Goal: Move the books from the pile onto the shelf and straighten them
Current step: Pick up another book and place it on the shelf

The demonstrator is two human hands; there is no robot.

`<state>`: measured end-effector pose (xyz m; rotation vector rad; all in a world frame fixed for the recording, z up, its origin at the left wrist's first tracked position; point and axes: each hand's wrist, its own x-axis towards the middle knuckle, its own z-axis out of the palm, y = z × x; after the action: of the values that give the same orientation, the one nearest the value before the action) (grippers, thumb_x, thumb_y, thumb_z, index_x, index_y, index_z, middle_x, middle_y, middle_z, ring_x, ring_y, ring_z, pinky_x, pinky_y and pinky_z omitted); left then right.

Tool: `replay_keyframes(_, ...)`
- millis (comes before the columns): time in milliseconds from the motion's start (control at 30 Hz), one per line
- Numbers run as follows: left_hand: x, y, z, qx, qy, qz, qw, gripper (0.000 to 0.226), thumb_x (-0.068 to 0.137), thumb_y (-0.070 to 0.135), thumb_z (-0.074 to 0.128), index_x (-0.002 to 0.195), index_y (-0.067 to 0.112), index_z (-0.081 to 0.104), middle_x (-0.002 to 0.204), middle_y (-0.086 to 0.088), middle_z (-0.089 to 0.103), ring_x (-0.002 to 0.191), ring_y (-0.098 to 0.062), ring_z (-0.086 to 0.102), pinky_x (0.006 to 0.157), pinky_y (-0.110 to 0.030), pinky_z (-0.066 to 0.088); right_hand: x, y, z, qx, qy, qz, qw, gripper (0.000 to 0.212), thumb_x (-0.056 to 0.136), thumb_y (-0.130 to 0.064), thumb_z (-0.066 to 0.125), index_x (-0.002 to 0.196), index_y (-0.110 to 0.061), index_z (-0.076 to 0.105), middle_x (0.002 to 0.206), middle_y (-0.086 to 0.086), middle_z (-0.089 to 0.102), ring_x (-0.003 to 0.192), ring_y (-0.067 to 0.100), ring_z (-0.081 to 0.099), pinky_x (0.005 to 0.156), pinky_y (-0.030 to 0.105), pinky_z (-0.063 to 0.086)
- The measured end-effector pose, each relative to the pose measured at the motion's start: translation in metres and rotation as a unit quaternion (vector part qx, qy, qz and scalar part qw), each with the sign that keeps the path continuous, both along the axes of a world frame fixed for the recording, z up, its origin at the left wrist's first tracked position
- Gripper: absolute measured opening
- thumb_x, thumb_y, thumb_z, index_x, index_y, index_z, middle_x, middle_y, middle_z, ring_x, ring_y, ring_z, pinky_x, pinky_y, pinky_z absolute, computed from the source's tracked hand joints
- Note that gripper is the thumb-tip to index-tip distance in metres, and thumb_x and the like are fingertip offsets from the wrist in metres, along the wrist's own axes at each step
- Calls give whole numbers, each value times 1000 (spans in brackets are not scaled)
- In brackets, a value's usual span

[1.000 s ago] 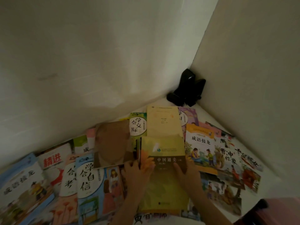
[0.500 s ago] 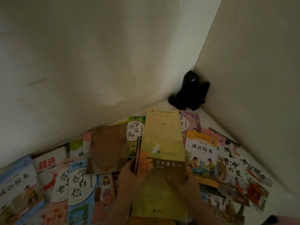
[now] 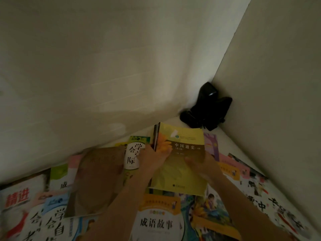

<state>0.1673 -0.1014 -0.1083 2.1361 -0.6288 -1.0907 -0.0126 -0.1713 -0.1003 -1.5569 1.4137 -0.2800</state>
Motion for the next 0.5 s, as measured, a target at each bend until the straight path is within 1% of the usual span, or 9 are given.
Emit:
replay_keyframes(67,7,-5,-16,4,27,7,1000,113,37,84,64,130,22,47,129,-3,57,119,-28,54,101,-49,44,-2,-3,-2,35,-32,7,999,47,74,-46,77,116,-30,62,120,2,66,107,26,65,91,51,53)
replay_keyframes(100,11,-7,-22,1,42,13,999,113,33,84,68,127,24,49,126,-1,59,118,-27,55,100,-49,46,-4,-5,-4,52,-53,1,997,45,70,-45,79,111,-32,63,119,3,67,106,26,65,92,52,53)
replay_keyframes(167,15,-7,-17,-2,71,24,997,109,32,82,75,120,23,50,118,1,60,117,-26,55,99,-48,46,-4,-6,-2,85,-83,-33,992,58,55,-47,85,107,-29,65,116,5,68,103,28,66,90,53,54)
replay_keyframes(200,13,-6,-9,-11,82,27,996,96,41,74,81,115,22,49,111,3,60,113,-23,56,98,-45,47,-4,-8,-1,107,-88,-55,989,67,49,-45,88,108,-24,65,114,7,69,100,29,67,88,53,54)
replay_keyframes(267,10,-2,-1,-46,113,63,990,66,61,46,86,108,23,47,97,7,57,98,-19,58,91,-40,52,-2,-11,2,154,-90,-79,981,68,50,-33,92,111,-16,65,110,9,70,94,31,69,86,53,55)
replay_keyframes(300,9,0,-1,-63,133,83,986,61,63,35,88,108,22,49,97,6,57,95,-19,59,90,-41,53,-2,-12,5,178,-93,-80,976,64,53,-29,91,110,-14,65,108,10,71,93,31,70,85,53,55)
replay_keyframes(367,6,7,4,-90,166,106,976,62,61,25,90,111,18,53,103,2,59,95,-19,61,88,-42,54,-2,-14,10,211,-99,-85,969,60,55,-27,90,107,-11,67,104,11,72,91,32,71,86,54,55)
replay_keyframes(433,5,18,7,-113,155,106,976,64,60,24,90,111,18,53,104,3,58,94,-16,60,86,-39,54,-2,-10,10,208,-106,-77,969,62,51,-30,92,105,-12,69,101,10,74,90,32,71,86,54,55)
replay_keyframes(500,2,32,13,-162,115,91,976,64,61,23,89,113,16,51,104,7,57,93,-9,59,82,-30,54,-2,-1,9,190,-143,-60,970,66,48,-29,92,108,-13,69,104,9,74,91,30,72,86,54,55)
